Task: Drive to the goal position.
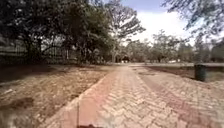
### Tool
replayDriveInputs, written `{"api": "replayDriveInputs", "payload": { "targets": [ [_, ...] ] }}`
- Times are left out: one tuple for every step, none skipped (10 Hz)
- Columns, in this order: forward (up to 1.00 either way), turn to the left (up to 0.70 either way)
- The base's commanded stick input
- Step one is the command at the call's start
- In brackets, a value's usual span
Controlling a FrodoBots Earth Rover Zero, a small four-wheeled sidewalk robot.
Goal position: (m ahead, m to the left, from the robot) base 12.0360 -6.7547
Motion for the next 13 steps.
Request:
{"api": "replayDriveInputs", "payload": {
  "targets": [
    [0.85, -0.34],
    [0.85, -0.34],
    [0.85, -0.34],
    [0.85, -0.17],
    [0.85, -0.05],
    [0.85, 0.0],
    [0.85, 0.0],
    [0.85, 0.0],
    [0.85, 0.0],
    [0.85, 0.0],
    [0.85, 0.0],
    [0.85, 0.0],
    [0.85, 0.0]
  ]
}}
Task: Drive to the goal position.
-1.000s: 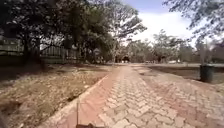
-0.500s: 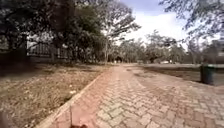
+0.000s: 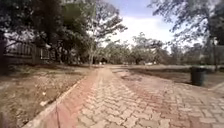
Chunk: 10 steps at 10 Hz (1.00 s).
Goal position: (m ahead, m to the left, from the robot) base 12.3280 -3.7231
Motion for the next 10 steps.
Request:
{"api": "replayDriveInputs", "payload": {
  "targets": [
    [0.85, 0.0],
    [0.85, 0.0],
    [0.85, 0.0],
    [0.85, 0.0],
    [0.85, 0.0],
    [0.85, 0.0],
    [0.85, 0.0],
    [0.85, 0.0],
    [0.85, 0.0],
    [0.85, 0.0]
  ]
}}
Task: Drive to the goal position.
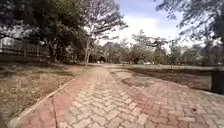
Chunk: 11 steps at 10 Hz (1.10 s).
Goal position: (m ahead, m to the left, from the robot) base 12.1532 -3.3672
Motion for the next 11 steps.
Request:
{"api": "replayDriveInputs", "payload": {
  "targets": [
    [0.85, 0.0],
    [0.85, 0.0],
    [0.85, 0.0],
    [0.85, 0.0],
    [0.85, 0.0],
    [0.85, 0.0],
    [0.85, 0.0],
    [0.85, 0.34],
    [0.85, 0.34],
    [0.85, 0.0],
    [0.85, 0.0]
  ]
}}
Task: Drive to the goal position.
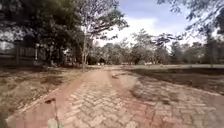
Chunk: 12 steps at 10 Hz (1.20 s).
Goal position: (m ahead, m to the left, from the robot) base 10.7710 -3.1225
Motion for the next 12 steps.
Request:
{"api": "replayDriveInputs", "payload": {
  "targets": [
    [0.85, 0.0],
    [0.85, 0.0],
    [0.85, 0.0],
    [0.85, 0.0],
    [0.85, 0.0],
    [0.85, 0.0],
    [0.85, 0.0],
    [0.85, 0.0],
    [0.85, 0.0],
    [0.85, 0.0],
    [0.85, 0.0],
    [0.85, 0.0]
  ]
}}
